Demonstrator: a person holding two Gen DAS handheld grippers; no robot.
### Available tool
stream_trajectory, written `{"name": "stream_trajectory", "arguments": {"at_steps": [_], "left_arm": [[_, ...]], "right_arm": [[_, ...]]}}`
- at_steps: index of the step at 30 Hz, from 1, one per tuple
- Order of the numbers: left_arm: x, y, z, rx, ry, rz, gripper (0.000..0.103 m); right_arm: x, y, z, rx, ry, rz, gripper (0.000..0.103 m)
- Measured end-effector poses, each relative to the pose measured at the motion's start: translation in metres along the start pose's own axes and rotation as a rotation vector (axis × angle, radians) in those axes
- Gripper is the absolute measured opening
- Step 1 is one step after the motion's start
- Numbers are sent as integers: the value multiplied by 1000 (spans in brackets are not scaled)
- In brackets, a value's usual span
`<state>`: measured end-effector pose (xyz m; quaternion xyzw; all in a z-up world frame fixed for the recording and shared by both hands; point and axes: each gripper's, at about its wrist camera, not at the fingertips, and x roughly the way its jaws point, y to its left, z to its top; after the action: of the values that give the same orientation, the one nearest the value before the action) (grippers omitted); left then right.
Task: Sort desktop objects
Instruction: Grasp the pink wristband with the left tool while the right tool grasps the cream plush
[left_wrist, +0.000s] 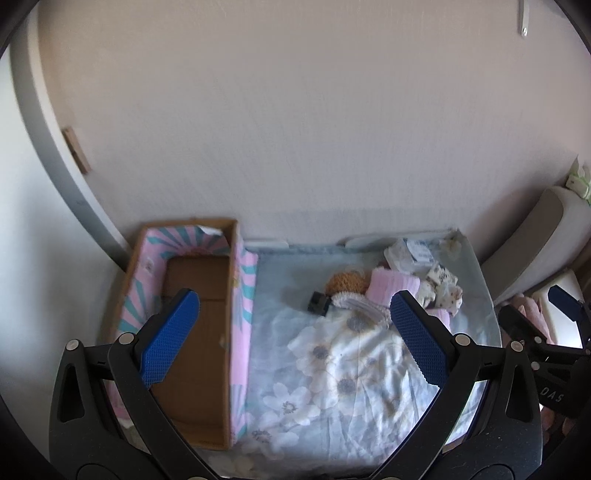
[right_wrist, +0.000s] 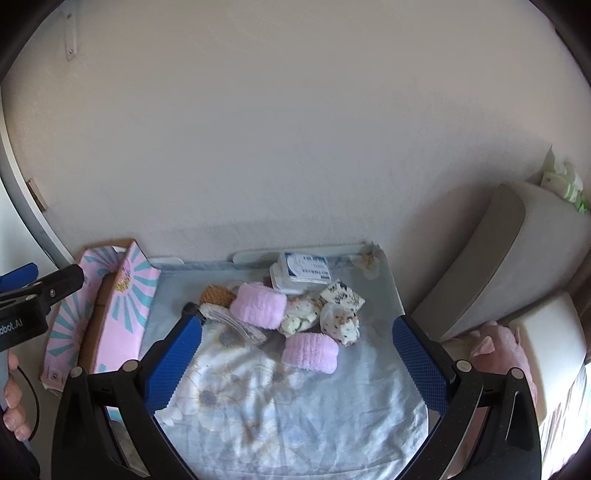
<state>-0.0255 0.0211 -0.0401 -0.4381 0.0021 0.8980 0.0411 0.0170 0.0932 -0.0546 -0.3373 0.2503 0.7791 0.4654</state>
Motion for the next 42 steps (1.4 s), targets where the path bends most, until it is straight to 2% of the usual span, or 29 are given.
{"name": "stream_trajectory", "arguments": {"at_steps": [4,8,11,16,23,26,28,31,33,34,35,36,39,42], "left_arm": [[28,-10,-10,14,45,-48,103],[57,-37,-21,96,69,-115,103],[75,-62,-25,173,74,-173,103],[116,-102,-16,256,85,-193,103],[176,-139,-18,320,125,-203,103],[193,-143,-22,337,157,-186,97],[203,-143,-25,323,185,-187,94],[212,-141,-28,300,219,-216,81],[220,-140,-31,286,255,-241,68],[222,-139,-32,273,264,-254,68],[223,-138,-32,265,262,-259,65],[223,-137,-32,263,261,-263,58],[218,-135,-31,261,262,-267,41],[207,-132,-28,253,264,-249,40]], "right_arm": [[25,-21,-4,-13,47,39,103],[54,-48,1,-18,95,85,103],[74,-64,4,-86,114,130,103],[115,-77,2,-180,146,179,103],[164,-81,-19,-219,209,231,83],[176,-84,-22,-224,230,257,73],[180,-87,-21,-223,237,278,73],[186,-89,-22,-221,254,317,66],[194,-89,-24,-231,284,323,54],[199,-89,-25,-231,299,325,50],[203,-90,-26,-221,314,335,41],[206,-92,-26,-207,324,351,37],[202,-94,-24,-200,318,340,32],[189,-94,-19,-200,299,320,32]]}}
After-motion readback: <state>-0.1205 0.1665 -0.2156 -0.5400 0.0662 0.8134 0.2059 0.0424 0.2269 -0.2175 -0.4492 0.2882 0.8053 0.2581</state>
